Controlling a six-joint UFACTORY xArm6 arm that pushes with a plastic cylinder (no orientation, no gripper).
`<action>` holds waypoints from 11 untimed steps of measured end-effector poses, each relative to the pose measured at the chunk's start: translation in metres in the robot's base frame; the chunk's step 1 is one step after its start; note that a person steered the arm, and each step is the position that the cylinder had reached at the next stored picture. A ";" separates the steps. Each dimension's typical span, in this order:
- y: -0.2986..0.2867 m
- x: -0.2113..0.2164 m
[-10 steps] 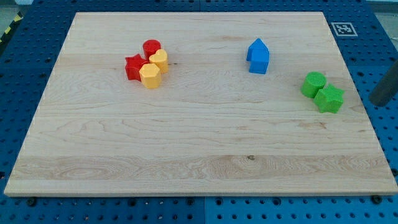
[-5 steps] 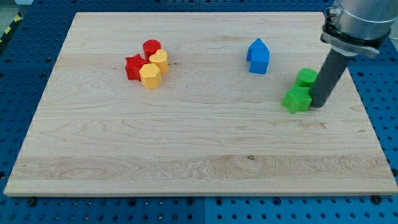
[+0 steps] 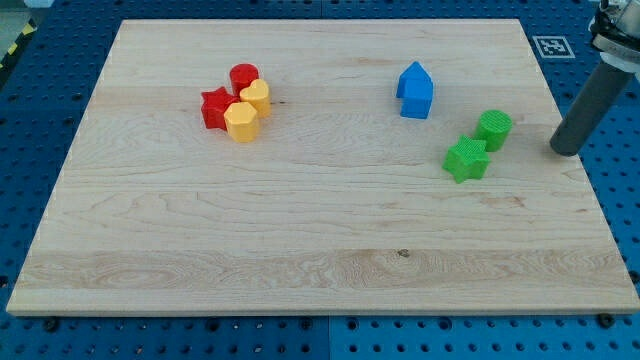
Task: Push the green star to the bottom of the green circle
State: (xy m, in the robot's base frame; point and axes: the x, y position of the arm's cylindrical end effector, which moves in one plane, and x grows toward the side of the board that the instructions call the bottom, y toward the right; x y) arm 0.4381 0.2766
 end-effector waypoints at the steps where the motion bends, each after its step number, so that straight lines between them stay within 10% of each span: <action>1: -0.025 -0.005; 11: -0.097 -0.024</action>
State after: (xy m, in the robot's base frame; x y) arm 0.4138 0.1799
